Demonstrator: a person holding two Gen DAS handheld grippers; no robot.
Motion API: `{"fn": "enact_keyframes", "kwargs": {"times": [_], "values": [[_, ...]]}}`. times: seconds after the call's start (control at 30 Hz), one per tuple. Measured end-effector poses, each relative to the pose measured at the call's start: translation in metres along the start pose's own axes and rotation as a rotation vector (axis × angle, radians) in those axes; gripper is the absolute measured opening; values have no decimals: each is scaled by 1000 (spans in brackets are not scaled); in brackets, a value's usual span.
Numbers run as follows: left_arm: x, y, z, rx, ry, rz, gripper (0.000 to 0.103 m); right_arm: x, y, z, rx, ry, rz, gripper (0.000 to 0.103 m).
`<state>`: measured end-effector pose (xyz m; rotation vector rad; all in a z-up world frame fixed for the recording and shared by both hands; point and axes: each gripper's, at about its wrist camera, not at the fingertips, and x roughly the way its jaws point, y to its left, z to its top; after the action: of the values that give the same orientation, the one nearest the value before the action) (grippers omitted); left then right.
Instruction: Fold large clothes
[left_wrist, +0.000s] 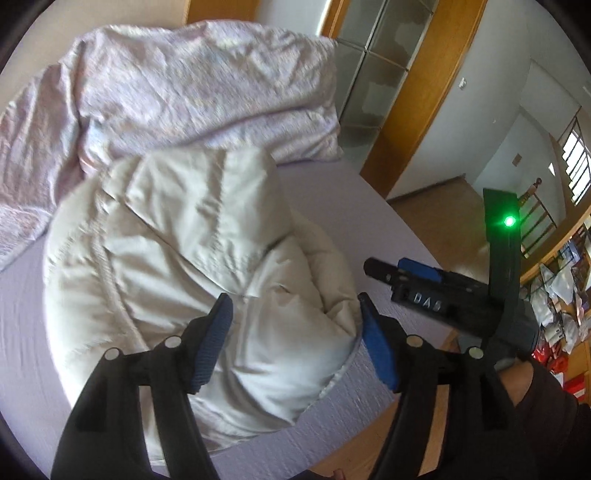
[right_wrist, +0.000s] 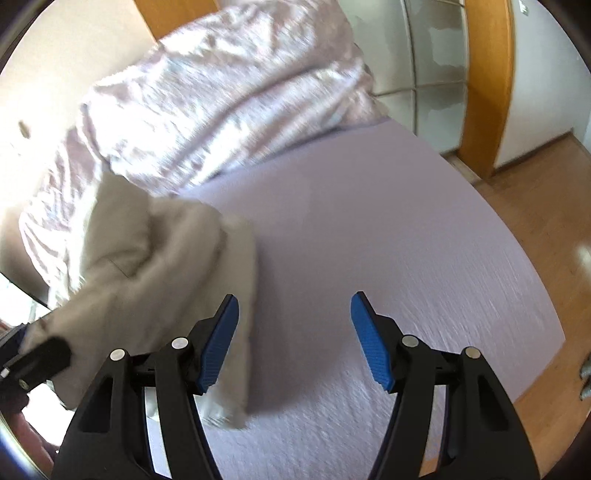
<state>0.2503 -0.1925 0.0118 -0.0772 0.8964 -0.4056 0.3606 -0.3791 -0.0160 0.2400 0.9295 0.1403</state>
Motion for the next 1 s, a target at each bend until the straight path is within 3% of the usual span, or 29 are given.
{"fn": "enact_keyframes", "kwargs": {"times": [0.23, 0.3, 0.63, 0.8, 1.0], "values": [[-46, 20, 12, -30, -89, 44, 75, -9, 44, 34, -45, -22, 142, 65], [-57, 31, 15, -31, -117, 96, 76, -11, 53, 39, -52, -19, 174, 65], [-54, 97, 10, -129, -87, 297, 76, 11, 97, 45, -42, 73, 324, 65], [-44, 131, -1, -204, -40, 352, 76, 29, 111, 43, -53, 111, 294, 65], [-29, 147, -10, -243, 4, 333, 76, 44, 112, 41, -35, 102, 252, 63]]}}
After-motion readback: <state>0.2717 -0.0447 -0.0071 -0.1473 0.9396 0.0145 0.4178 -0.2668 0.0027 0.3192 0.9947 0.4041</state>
